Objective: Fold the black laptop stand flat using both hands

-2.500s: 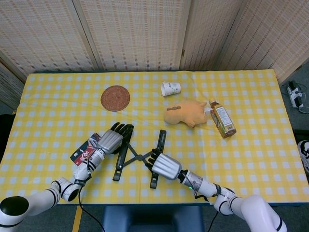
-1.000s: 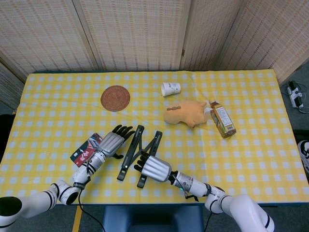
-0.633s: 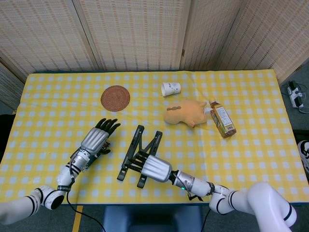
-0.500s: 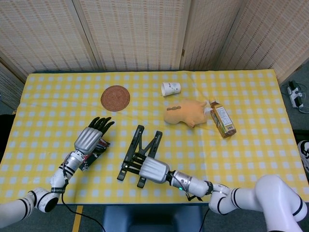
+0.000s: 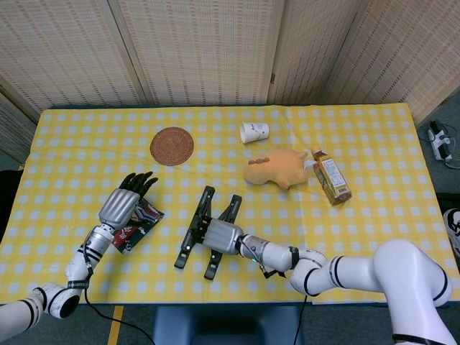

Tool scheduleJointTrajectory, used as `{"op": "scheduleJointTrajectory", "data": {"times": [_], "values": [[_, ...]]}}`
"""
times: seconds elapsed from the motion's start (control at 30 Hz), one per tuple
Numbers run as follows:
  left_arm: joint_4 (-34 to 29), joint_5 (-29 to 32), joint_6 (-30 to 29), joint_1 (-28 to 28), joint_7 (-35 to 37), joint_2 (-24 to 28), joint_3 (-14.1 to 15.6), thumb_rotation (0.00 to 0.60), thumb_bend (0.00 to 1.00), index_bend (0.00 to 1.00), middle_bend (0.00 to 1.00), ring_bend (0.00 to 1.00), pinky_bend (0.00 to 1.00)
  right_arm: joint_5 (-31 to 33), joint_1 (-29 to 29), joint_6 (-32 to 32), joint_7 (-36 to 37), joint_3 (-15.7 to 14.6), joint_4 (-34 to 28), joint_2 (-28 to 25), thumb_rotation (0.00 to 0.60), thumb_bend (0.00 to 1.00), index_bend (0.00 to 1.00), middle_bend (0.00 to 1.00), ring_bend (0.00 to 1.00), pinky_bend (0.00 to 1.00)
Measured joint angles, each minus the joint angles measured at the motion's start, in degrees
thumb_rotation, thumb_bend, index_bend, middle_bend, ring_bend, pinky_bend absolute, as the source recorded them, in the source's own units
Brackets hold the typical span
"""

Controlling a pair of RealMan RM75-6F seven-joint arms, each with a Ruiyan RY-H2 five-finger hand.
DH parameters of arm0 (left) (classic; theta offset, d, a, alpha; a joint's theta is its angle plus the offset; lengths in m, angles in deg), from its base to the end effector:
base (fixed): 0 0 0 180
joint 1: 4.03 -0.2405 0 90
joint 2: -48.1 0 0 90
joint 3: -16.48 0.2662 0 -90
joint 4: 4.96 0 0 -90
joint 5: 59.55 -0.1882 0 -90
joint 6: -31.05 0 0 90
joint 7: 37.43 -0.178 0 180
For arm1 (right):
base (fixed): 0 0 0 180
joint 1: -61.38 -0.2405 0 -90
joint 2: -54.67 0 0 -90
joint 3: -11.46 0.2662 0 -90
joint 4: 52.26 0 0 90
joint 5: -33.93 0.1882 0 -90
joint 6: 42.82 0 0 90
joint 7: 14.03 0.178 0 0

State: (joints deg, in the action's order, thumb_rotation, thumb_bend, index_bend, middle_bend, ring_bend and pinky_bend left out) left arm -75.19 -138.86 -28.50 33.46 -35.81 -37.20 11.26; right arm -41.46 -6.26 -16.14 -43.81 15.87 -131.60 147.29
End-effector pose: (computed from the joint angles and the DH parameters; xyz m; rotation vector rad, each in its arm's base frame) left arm -0.2162 0.3841 0.0354 -1.8175 -0.8770 -0.9666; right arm -0.0320 -0.3488 -0.1057 2.6668 -0.1421 0.5712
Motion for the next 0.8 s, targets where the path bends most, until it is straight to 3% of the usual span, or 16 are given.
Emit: {"op": "scheduleJointTrajectory", "data": {"times": [0.8], "values": [[2.38, -0.15, -1.12, -2.3, 3.49, 0.86, -0.25, 0.6, 0.2, 0.01, 0.0, 0.0, 0.0, 7.88, -9.35, -5.28, -1.58, -0.58, 9.41, 6.61, 0.6, 0.15, 0.0, 0.03, 0.0, 0.0]]}}
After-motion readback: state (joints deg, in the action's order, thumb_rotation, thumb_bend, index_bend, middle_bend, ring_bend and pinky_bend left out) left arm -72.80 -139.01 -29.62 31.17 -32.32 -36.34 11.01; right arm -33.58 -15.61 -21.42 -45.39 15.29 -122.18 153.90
